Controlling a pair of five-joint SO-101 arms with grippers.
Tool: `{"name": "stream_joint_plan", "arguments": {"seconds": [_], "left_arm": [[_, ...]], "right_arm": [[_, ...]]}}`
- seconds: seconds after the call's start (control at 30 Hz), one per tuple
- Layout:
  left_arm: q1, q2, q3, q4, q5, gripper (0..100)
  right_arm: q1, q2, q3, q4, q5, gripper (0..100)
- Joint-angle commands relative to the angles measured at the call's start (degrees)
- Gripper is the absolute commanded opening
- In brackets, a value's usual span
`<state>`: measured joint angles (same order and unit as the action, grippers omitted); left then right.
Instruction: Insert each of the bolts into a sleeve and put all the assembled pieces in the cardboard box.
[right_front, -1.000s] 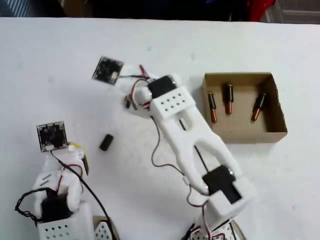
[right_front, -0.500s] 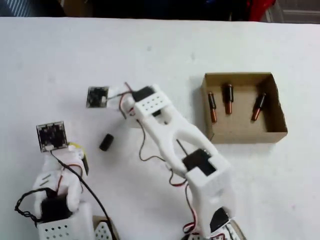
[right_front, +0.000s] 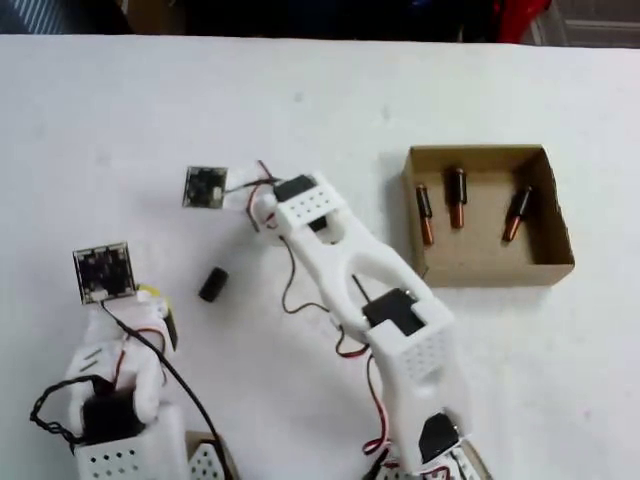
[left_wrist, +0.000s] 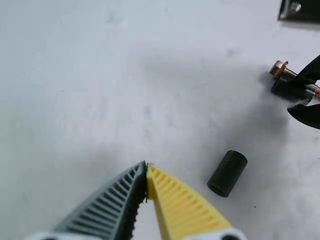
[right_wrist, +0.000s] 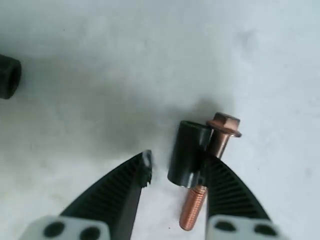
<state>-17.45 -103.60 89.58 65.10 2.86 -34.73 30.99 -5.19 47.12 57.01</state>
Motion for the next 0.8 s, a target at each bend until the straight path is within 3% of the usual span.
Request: {"name": "stream_joint_plan", "arguments": {"seconds": [0.0,0.1,0.23,0.47,0.77], "left_arm": [[-0.7,-0.7,-2.9,-0.1,-0.3,2],[-0.7,-0.7,-2.8,-0.1,-0.3,2],[-0.7,-0.7,-2.8,-0.1,-0.3,2],[-0.7,-0.7,-2.7,-0.2,-0.3,2],[-0.7,-0.7,-2.6,-0.2,-0.3,2]], "right_arm": [[0.0,-0.1,-0.5,0.0,0.8,13.7],[-0.4,-0.2,-0.4,0.2,0.5,11.8],[-1.0,-0.4,-0.5,3.0,0.5,1.1],[-1.1,-2.5,-0.8,9.3,0.5,1.7],[-1.1,-20.7,-0.7,24.0,0.4,1.6]]}}
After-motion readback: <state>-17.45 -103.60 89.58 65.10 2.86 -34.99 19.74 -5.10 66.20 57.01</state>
